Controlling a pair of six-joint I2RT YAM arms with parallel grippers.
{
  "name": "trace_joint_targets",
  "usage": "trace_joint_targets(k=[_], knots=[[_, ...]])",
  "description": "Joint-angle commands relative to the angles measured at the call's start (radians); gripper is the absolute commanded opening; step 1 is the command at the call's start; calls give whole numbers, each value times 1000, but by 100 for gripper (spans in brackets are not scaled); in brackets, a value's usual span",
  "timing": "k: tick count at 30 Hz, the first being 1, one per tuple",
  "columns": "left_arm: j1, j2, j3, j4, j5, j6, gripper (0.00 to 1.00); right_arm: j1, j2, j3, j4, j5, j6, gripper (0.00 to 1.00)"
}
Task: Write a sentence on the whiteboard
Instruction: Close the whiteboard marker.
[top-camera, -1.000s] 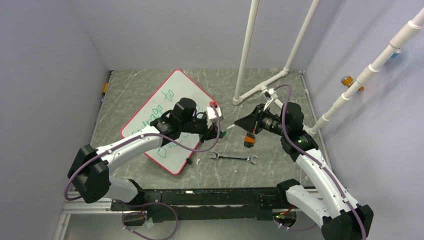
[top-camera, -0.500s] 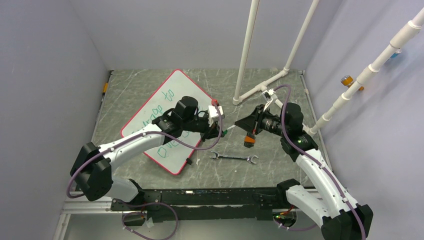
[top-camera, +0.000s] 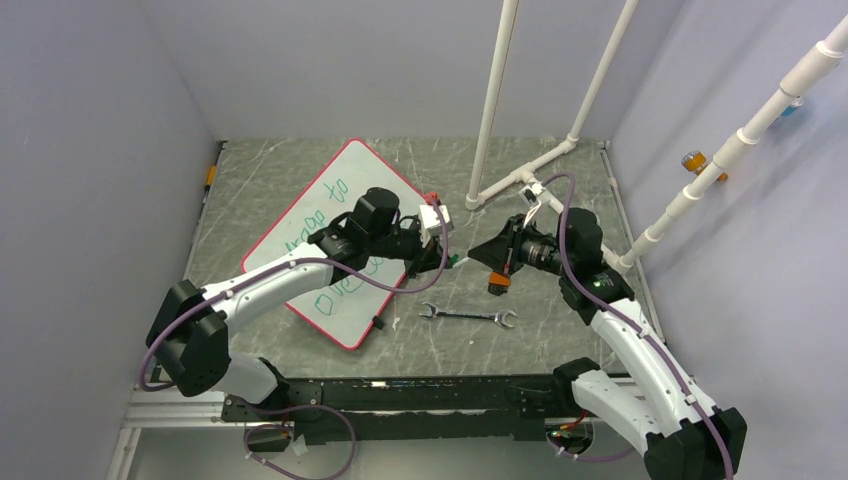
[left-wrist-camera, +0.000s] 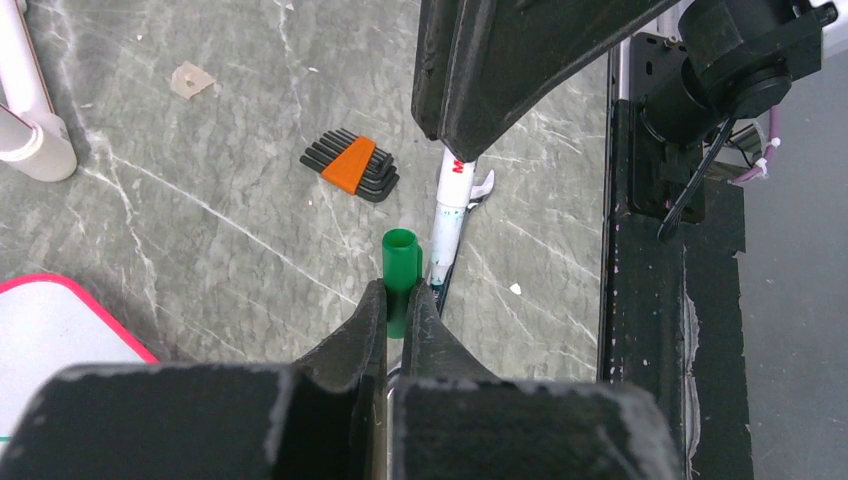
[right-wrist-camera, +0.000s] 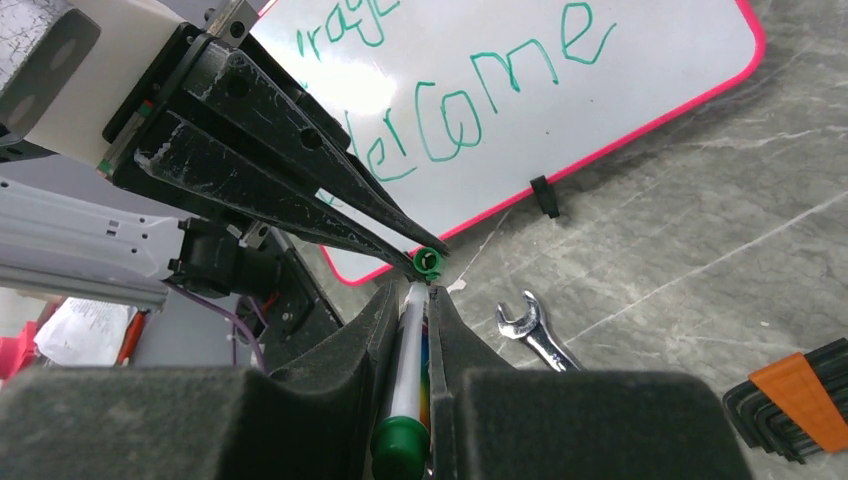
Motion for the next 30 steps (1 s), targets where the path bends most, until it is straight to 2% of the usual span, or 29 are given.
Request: trace_joint_targets(k=[1,19,30], knots=[[3,-9,32,42,7,-1,0,2,-40,6,4,37,-13,0],[2,-19,14,43,8,1,0,2,-63,76,5,117,6,0],[2,-24,25,46,10,-2,0,1,-46,70,8,94,11,0]])
